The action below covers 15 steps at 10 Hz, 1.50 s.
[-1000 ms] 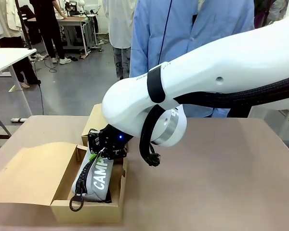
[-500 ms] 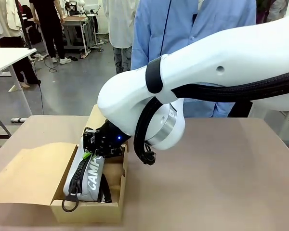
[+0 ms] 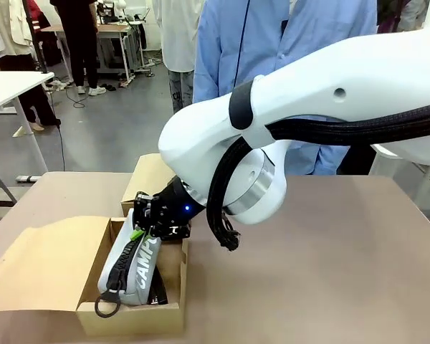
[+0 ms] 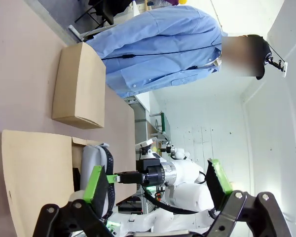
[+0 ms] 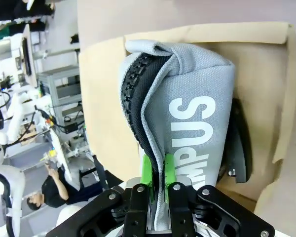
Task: Place items inside the box.
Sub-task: Pick up a Pencil pouch or Stapler and place it inside the Mailer Box closest to the robot.
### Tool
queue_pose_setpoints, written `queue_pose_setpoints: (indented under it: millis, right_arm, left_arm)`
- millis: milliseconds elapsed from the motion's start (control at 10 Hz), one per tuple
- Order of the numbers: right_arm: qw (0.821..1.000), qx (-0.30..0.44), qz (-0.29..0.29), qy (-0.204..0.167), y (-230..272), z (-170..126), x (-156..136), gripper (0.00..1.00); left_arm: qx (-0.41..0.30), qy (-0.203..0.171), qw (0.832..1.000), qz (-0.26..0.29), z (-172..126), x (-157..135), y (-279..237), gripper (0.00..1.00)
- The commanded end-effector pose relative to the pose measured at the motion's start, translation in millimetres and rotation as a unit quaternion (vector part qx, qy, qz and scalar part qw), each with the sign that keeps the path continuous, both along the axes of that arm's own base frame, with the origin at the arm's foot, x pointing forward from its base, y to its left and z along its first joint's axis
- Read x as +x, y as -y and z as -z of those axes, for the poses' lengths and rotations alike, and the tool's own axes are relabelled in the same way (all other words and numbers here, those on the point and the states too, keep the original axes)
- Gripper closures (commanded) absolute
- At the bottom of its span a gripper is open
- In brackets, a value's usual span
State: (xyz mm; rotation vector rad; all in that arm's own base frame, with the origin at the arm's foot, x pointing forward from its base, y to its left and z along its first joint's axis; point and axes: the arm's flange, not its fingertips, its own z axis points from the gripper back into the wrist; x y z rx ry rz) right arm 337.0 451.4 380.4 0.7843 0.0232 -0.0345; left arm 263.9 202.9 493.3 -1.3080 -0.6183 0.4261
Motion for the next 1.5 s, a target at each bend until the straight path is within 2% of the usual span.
queue_pose_setpoints:
  millis: [0, 300, 600, 700, 800, 900, 1000, 1100, 1400]
  right_arm:
    - [1.0, -0.004, 0.009, -0.021, 8.8, 6.6, 3.2, 0.89]
    - [0.999, -0.013, 0.019, -0.038, 17.2, 27.4, 22.0, 0.89]
    - [0.999, -0.009, 0.021, -0.041, 21.9, 30.5, 25.2, 0.89]
    - [0.999, -0.007, 0.018, -0.04, 22.8, 28.4, 24.7, 0.31]
    - [0.999, -0.007, 0.017, -0.04, 22.9, 27.7, 24.2, 0.31]
    - [0.999, -0.005, 0.015, -0.043, 22.9, 27.5, 24.5, 0.0]
    - [0.999, -0.002, 0.013, -0.042, 23.6, 26.7, 24.4, 0.26]
    - [0.999, 0.001, 0.011, -0.042, 24.3, 25.3, 24.2, 0.0]
    - [0.999, 0.018, 0.004, -0.036, 33.2, 14.5, 22.5, 0.0]
  left_arm:
    - [-0.001, 0.012, 1.0, 0.002, 0.0, -1.6, 1.0, 0.0]
    - [-0.001, 0.012, 1.0, 0.002, 0.0, -1.6, 1.0, 0.0]
    - [-0.001, 0.012, 1.0, 0.002, 0.0, -1.6, 1.0, 0.0]
    - [-0.001, 0.012, 1.0, 0.002, 0.0, -1.6, 1.0, 0.0]
    - [-0.001, 0.012, 1.0, 0.002, 0.0, -1.6, 1.0, 0.0]
    - [-0.001, 0.012, 1.0, 0.002, 0.0, -1.6, 1.0, 0.0]
    - [-0.001, 0.012, 1.0, 0.002, 0.0, -1.6, 1.0, 0.0]
    - [-0.001, 0.012, 1.0, 0.002, 0.0, -1.6, 1.0, 0.0]
    - [-0.001, 0.012, 1.0, 0.002, 0.0, -1.6, 1.0, 0.0]
